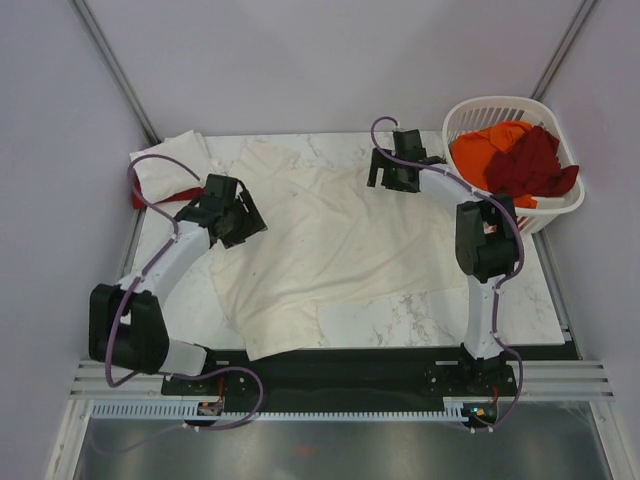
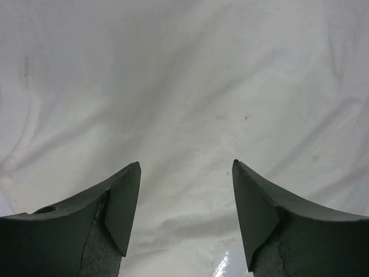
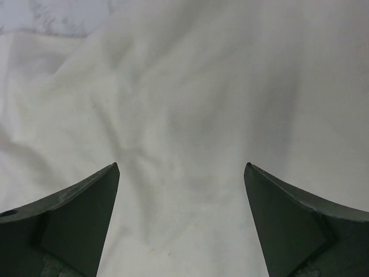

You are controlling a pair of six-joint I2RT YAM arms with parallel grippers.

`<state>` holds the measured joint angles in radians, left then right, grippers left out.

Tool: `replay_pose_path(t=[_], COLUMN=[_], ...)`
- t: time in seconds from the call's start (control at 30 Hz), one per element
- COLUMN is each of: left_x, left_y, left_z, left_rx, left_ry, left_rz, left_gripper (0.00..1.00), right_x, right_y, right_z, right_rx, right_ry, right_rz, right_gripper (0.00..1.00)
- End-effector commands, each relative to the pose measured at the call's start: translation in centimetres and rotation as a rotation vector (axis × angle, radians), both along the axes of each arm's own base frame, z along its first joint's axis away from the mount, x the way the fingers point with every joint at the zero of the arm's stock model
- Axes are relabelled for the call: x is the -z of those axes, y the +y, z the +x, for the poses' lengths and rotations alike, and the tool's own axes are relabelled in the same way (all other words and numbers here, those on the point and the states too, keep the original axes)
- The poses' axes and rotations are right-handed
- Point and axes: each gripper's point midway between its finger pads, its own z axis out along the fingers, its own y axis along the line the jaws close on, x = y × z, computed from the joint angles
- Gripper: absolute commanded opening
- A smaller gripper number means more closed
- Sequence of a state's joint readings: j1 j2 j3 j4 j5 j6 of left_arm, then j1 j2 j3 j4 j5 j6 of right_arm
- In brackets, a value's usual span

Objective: Fold and stack the t-shirts
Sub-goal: Flatten the tshirt out

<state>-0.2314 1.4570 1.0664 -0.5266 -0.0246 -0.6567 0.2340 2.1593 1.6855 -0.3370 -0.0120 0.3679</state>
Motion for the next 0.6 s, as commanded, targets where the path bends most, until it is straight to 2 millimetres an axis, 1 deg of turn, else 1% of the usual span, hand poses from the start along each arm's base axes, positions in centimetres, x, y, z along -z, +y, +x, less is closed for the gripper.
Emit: replay_pose_path(t=[0.0, 0.03, 0.07, 0.1, 0.13, 0.17, 0.2, 0.23, 0.27, 0.3, 0.33, 0.37, 0.4, 0.43, 0.47, 0.5, 0.53, 0.57], left_x=[-3.0, -1.5, -1.9, -1.2, -0.2, 0.0, -0.1, -0.5, -1.3, -2.1, -2.6, -3.4, -3.7, -3.4, -3.3, -5.5, -4.9, -2.1], left_y=[1.0, 1.2, 1.6, 2.0, 2.4, 2.8, 2.9, 2.7, 2.3, 1.9, 1.9, 1.7, 1.5, 1.0, 0.6, -0.1, -0.5, -1.4], left_z=[-3.3, -5.0, -5.9, -6.5, -7.2, -7.1, -6.4, -5.6, -4.2, -2.2, -0.8, 1.3, 2.7, 5.1, 6.6, 9.2, 10.7, 12.1], left_rx=[-0.004, -0.005, -0.014, -0.03, -0.043, -0.059, -0.056, -0.044, -0.033, -0.026, -0.033, -0.044, -0.04, -0.036, -0.025, -0.011, 0.001, 0.033], left_ry=[-0.08, -0.044, -0.065, -0.052, -0.033, -0.03, -0.029, -0.042, -0.082, -0.11, -0.136, -0.191, -0.212, -0.206, -0.206, -0.256, -0.243, -0.182], left_rz=[-0.006, -0.005, -0.004, 0.005, 0.022, 0.035, 0.041, 0.041, 0.033, 0.04, 0.044, 0.048, 0.053, 0.056, 0.05, 0.042, 0.037, 0.024], left_gripper=[0.72, 0.73, 0.74, 0.75, 0.76, 0.77, 0.77, 0.77, 0.76, 0.75, 0.74, 0.73, 0.72, 0.71, 0.71, 0.7, 0.7, 0.69], right_x=[-7.4, -6.6, -8.0, -7.9, -7.1, -7.5, -7.2, -6.3, -5.9, -5.7, -5.4, -5.4, -5.4, -6.9, -6.1, -6.2, -7.6, -5.5], right_y=[5.2, 5.8, 6.7, 7.1, 7.0, 7.0, 7.2, 7.4, 7.6, 7.8, 7.9, 7.8, 8.0, 8.7, 8.8, 9.0, 9.5, 9.5], right_z=[-3.1, -4.4, -5.5, -6.2, -7.1, -7.4, -7.7, -7.9, -8.0, -7.9, -7.5, -7.1, -6.8, -5.8, -4.9, -4.2, -2.8, -2.1], right_rx=[-0.099, -0.104, -0.109, -0.11, -0.099, -0.081, -0.077, -0.087, -0.1, -0.108, -0.109, -0.114, -0.129, -0.145, -0.146, -0.15, -0.155, -0.149], right_ry=[-0.132, -0.123, -0.152, -0.154, -0.143, -0.154, -0.15, -0.132, -0.123, -0.118, -0.113, -0.114, -0.11, -0.134, -0.122, -0.123, -0.151, -0.11], right_rz=[0.011, 0.012, 0.014, 0.013, 0.006, 0.015, 0.015, 0.02, 0.021, 0.019, 0.011, 0.007, 0.005, 0.028, 0.032, 0.04, 0.058, 0.044], right_gripper=[0.98, 0.98, 0.98, 0.98, 0.98, 0.98, 0.98, 0.98, 0.98, 0.98, 0.98, 0.98, 0.98, 0.98, 0.98, 0.98, 0.97, 0.97])
